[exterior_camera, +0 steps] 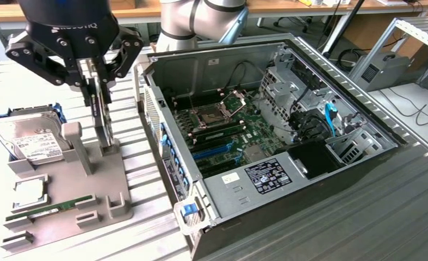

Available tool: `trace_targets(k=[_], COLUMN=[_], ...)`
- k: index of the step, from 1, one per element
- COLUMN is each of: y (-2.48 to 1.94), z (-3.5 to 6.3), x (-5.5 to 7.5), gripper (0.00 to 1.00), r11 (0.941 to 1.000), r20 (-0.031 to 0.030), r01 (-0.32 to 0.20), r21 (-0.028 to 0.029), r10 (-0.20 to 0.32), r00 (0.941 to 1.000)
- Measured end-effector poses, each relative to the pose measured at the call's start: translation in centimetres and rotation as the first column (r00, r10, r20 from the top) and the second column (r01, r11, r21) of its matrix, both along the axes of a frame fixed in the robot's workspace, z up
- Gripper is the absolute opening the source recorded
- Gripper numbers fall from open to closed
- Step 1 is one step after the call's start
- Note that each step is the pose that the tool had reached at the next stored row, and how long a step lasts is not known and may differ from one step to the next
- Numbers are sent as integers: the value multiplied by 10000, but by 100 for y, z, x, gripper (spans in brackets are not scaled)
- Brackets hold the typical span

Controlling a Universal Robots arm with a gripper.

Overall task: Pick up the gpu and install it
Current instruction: 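Pick up the gpu and move the gpu toward the slot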

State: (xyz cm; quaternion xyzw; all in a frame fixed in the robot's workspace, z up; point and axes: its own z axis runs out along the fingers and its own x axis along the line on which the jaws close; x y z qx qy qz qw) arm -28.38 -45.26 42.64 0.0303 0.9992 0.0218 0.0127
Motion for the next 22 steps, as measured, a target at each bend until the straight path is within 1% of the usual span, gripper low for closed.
trace_targets(k=[22], y=[3], z=[1], x=[541], gripper=[27], r11=[10000], r20=[0], r01=[0], r21=[6], r10=[0], r00=[10000])
